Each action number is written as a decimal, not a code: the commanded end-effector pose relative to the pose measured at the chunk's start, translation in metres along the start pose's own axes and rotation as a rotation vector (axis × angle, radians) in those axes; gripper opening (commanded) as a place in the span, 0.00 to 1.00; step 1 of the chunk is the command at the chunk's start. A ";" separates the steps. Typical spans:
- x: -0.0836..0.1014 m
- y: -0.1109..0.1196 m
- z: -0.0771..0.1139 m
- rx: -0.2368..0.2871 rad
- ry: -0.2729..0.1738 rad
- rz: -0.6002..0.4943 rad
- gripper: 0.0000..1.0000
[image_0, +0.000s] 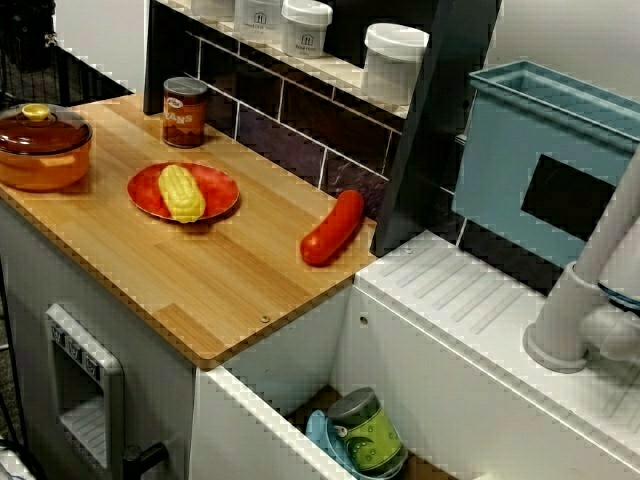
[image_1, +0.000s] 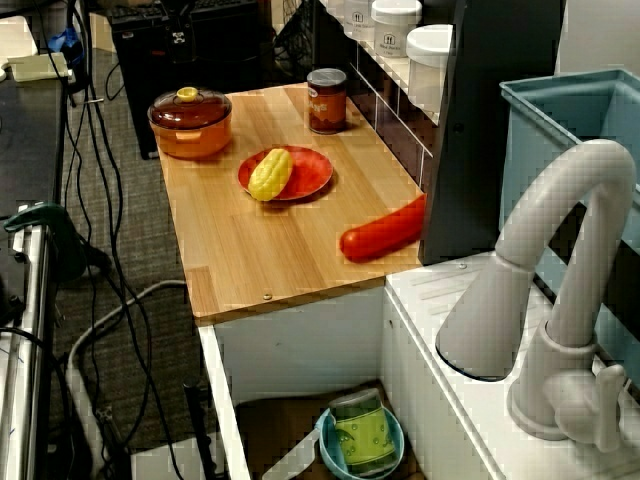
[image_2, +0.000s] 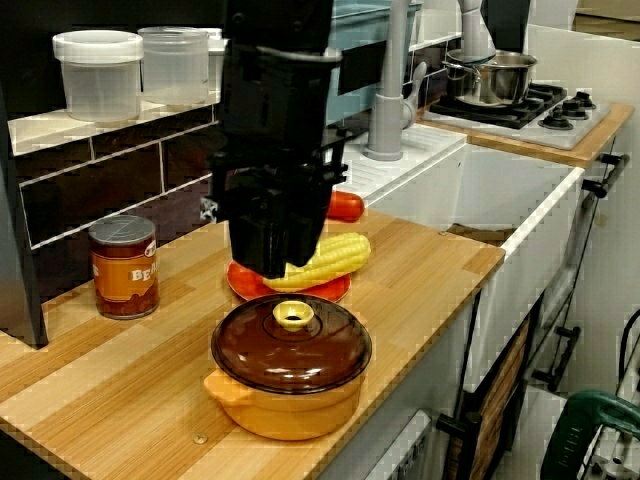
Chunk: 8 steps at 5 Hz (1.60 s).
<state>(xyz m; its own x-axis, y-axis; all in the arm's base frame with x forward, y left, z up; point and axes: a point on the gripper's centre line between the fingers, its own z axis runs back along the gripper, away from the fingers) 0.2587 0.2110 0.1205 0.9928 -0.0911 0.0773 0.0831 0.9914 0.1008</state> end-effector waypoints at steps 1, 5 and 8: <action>-0.001 0.005 0.008 0.050 -0.034 -0.005 1.00; -0.005 -0.003 -0.002 0.059 -0.028 -0.013 1.00; -0.006 -0.007 -0.008 0.032 -0.003 -0.044 1.00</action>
<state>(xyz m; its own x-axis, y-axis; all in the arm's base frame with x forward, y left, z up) 0.2504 0.1988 0.0956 0.9910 -0.1284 0.0377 0.1243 0.9876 0.0954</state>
